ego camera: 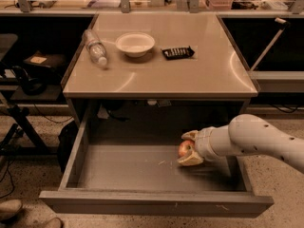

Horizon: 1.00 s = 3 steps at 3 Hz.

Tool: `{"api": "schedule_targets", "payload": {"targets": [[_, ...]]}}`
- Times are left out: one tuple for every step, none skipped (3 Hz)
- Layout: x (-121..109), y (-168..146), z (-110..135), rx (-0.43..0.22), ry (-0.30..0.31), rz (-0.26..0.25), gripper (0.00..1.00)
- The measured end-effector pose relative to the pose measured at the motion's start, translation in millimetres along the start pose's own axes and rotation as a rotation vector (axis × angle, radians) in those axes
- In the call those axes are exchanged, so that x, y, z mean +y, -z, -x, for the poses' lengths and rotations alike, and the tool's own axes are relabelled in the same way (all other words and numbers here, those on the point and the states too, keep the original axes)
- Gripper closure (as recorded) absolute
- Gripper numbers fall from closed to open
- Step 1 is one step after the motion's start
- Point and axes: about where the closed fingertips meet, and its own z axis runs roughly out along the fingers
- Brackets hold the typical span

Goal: Pick apple from top drawer and place on counter

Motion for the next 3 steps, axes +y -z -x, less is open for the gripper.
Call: {"api": "schedule_targets", "payload": {"targets": [[2,6,3,-0.013,0.006,-0.009,0.92],[10,50,30,-0.042,0.076,-0.084,1.0],[12,129,99,-0.093,0.218,-0.194,1.0]]}}
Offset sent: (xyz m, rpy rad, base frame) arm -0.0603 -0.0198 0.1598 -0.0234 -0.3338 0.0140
